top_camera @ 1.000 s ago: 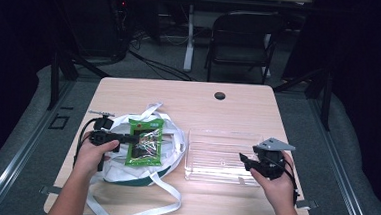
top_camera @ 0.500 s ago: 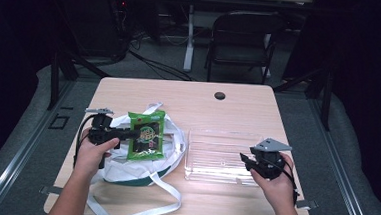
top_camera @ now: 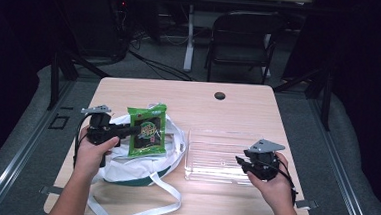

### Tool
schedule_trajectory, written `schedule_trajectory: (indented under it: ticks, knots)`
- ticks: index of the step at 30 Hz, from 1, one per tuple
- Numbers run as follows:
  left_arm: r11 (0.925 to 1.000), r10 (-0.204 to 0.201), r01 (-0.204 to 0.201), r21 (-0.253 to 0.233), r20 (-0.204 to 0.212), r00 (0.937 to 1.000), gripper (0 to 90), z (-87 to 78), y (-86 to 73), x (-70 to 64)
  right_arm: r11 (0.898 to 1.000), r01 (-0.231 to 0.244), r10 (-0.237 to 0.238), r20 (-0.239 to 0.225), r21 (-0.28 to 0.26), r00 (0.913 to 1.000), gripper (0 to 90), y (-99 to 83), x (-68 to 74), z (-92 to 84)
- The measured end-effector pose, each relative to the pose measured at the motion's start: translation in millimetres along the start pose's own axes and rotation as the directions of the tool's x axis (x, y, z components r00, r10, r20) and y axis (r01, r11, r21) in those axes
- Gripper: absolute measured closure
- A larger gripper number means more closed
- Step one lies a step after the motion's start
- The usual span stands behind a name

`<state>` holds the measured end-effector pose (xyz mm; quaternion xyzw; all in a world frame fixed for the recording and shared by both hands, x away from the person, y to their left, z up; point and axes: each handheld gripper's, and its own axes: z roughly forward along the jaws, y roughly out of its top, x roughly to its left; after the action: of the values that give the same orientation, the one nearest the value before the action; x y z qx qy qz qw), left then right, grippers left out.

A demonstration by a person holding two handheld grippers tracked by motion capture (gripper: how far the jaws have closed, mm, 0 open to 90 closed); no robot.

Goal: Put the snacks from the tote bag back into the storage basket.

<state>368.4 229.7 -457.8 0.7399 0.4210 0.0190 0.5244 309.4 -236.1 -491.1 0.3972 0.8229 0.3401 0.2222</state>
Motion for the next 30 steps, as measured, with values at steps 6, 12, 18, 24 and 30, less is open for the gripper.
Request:
schedule_trajectory:
  ticks: [6,12,18,24,30]
  knots:
    - [0.999,0.04,-0.039,-0.02,0.013,0.9991,72.3,0.4,2.4,-9.8,1.0,0.02,-0.02,-0.022,0.007,0.9996,63.6,4.6,2.8,-0.4]
    - [0.9975,0.062,-0.061,-0.035,0.041,0.9972,72.4,2.9,3.7,-19.1,0.999,0.037,-0.036,-0.041,0.027,0.9985,63.0,12.7,3.6,-0.5]
    - [0.9951,0.091,-0.088,-0.045,0.078,0.9927,72.4,7.0,5.3,-31.2,0.996,0.078,-0.073,-0.092,0.044,0.9931,62.9,23.9,2.0,-1.8]
    - [0.9948,0.1,-0.098,-0.027,0.094,0.9905,72.4,14.9,3.6,-38.5,0.991,0.126,-0.118,-0.137,0.051,0.9835,62.8,39.3,-0.2,-9.1]
    - [0.994,0.109,-0.108,-0.018,0.117,0.9871,72.4,21.6,2.1,-45.7,0.983,0.168,-0.153,-0.182,0.068,0.9712,62.2,53.7,1.5,-12.0]
